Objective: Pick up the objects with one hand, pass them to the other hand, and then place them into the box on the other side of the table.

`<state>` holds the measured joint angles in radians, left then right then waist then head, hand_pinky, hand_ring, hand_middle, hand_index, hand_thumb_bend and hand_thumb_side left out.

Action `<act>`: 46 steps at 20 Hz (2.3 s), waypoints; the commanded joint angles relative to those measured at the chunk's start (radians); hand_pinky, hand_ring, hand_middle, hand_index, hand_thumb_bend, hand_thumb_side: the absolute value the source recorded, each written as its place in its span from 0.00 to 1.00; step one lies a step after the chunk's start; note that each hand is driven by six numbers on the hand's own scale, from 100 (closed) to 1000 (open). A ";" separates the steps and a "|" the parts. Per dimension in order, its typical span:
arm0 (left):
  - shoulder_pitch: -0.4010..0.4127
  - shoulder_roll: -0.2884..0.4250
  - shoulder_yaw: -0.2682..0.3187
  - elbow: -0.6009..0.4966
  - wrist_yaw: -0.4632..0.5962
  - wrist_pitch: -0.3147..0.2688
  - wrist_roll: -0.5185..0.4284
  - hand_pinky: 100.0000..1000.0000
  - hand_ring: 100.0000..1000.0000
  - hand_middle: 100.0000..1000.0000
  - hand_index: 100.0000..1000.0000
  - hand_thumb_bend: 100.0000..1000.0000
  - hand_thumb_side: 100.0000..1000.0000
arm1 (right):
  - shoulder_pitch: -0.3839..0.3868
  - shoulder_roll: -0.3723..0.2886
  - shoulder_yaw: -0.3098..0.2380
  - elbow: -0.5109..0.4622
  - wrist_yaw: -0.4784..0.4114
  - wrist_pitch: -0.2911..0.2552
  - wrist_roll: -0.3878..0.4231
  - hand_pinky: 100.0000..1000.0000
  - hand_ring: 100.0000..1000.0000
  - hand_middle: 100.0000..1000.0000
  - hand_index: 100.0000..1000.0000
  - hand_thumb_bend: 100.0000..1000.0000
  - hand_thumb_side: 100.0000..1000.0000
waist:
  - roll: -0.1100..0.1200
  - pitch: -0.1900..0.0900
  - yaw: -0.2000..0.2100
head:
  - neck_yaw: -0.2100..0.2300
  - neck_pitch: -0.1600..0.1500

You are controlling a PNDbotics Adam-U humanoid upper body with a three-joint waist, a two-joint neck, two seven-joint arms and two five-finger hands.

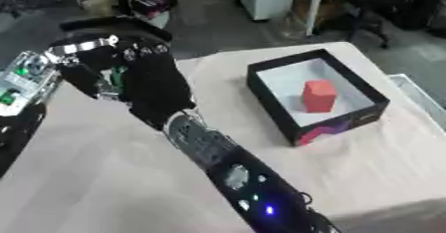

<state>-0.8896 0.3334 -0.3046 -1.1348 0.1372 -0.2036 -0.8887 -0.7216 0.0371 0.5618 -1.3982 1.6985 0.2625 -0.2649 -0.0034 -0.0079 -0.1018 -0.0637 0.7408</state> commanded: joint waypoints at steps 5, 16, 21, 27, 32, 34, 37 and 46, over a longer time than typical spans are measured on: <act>0.004 0.127 0.065 -0.047 0.011 -0.032 -0.018 0.79 0.83 0.90 0.93 1.00 0.40 | 0.006 -0.114 -0.147 0.050 0.018 0.032 0.021 0.00 0.07 0.04 0.30 0.00 0.36 | 0.001 -0.018 0.003 | -0.003 -0.004; 0.045 0.197 0.108 -0.082 0.020 -0.031 -0.018 0.79 0.81 0.88 0.92 1.00 0.38 | 0.008 -0.144 -0.173 0.050 0.033 0.051 0.026 0.00 0.08 0.04 0.30 0.00 0.35 | 0.001 -0.017 0.007 | -0.015 -0.007; 0.087 0.269 0.179 -0.092 0.004 -0.036 0.016 0.79 0.82 0.89 0.92 1.00 0.36 | 0.002 -0.187 -0.207 0.049 0.054 0.068 0.037 0.00 0.08 0.04 0.30 0.00 0.35 | 0.002 -0.018 0.009 | -0.028 -0.006; 0.174 0.343 0.294 -0.108 -0.056 -0.023 0.207 0.78 0.81 0.88 0.91 1.00 0.46 | 0.012 -0.259 -0.279 0.065 0.073 0.124 0.050 0.00 0.07 0.04 0.30 0.00 0.35 | 0.002 -0.016 0.012 | -0.043 -0.009; 0.274 0.374 0.387 -0.159 -0.065 0.008 0.355 0.77 0.81 0.87 0.90 1.00 0.50 | 0.019 -0.313 -0.367 0.167 0.038 0.234 0.048 0.00 0.07 0.03 0.30 0.00 0.37 | 0.001 -0.013 0.018 | -0.058 -0.014; 0.309 0.380 0.417 -0.190 -0.077 0.018 0.398 0.77 0.80 0.87 0.90 1.00 0.51 | 0.013 -0.328 -0.398 0.236 -0.008 0.286 0.039 0.00 0.08 0.04 0.32 0.00 0.36 | 0.001 -0.012 0.021 | -0.061 -0.015; 0.368 0.382 0.467 -0.234 -0.091 0.035 0.467 0.76 0.80 0.86 0.89 1.00 0.54 | -0.002 -0.346 -0.461 0.376 -0.147 0.360 0.069 0.00 0.38 0.33 0.71 0.00 0.37 | 0.002 -0.012 0.028 | -0.066 -0.017; 0.477 0.360 0.538 -0.287 -0.098 0.085 0.541 0.75 0.79 0.84 0.88 1.00 0.53 | -0.046 -0.418 -0.515 0.534 -0.466 0.339 0.353 1.00 1.00 1.00 1.00 0.44 0.56 | -0.001 -0.010 0.039 | -0.063 -0.024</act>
<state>-0.4017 0.6703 0.2155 -1.4000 0.0447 -0.1243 -0.3531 -0.7411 -0.3431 0.0563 -0.8471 1.2634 0.6034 0.0651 -0.0050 -0.0096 -0.0625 -0.1277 0.7295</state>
